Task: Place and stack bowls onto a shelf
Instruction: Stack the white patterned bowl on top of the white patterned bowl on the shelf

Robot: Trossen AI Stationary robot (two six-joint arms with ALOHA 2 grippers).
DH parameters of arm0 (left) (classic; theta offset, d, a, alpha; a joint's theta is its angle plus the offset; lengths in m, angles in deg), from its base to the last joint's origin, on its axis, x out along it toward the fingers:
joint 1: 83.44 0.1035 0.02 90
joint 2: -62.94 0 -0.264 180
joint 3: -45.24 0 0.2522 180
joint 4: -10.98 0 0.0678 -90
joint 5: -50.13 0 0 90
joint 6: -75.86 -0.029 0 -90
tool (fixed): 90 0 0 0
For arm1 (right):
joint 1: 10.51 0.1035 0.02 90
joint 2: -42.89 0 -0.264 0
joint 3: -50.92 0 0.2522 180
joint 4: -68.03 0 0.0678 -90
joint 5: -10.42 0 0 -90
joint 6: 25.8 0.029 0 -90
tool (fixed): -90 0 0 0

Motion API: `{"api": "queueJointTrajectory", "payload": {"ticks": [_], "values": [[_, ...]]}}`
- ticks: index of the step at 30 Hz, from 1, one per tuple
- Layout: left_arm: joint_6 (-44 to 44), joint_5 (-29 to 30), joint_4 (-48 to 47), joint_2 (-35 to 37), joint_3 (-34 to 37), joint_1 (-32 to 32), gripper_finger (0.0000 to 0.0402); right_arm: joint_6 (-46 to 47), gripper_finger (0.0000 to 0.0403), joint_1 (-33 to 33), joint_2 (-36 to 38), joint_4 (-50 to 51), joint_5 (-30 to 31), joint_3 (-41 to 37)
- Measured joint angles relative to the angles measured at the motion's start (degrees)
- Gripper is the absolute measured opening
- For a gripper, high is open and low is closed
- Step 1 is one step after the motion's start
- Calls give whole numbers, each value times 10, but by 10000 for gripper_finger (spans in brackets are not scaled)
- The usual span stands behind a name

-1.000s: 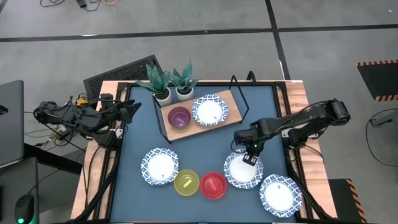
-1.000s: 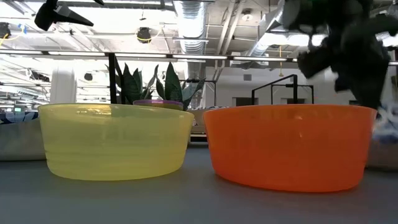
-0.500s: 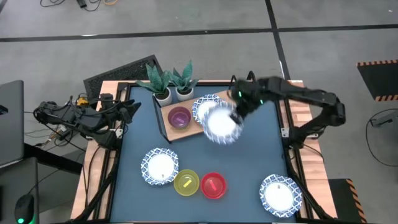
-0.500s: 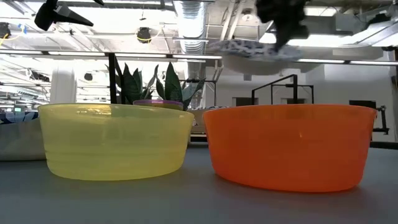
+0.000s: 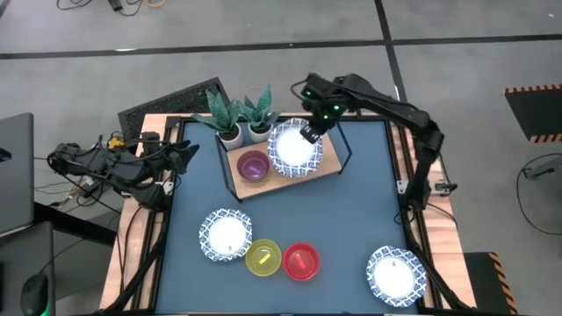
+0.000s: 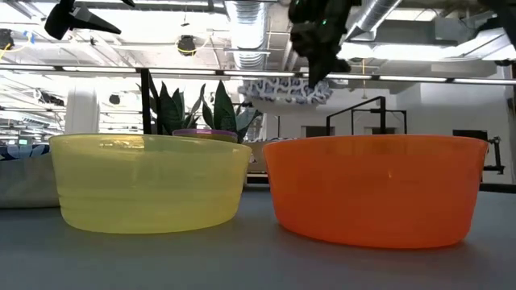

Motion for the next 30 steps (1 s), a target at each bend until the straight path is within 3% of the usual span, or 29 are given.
{"api": "queueJointTrajectory", "payload": {"ticks": [6, 30], "values": [[4, 0, 0, 0, 0, 0, 279, -38, 25, -4, -41, 35, -3, 9], [4, 3, 0, 0, 0, 0, 279, -62, 25, -33, -41, -10, -36, -9]]}}
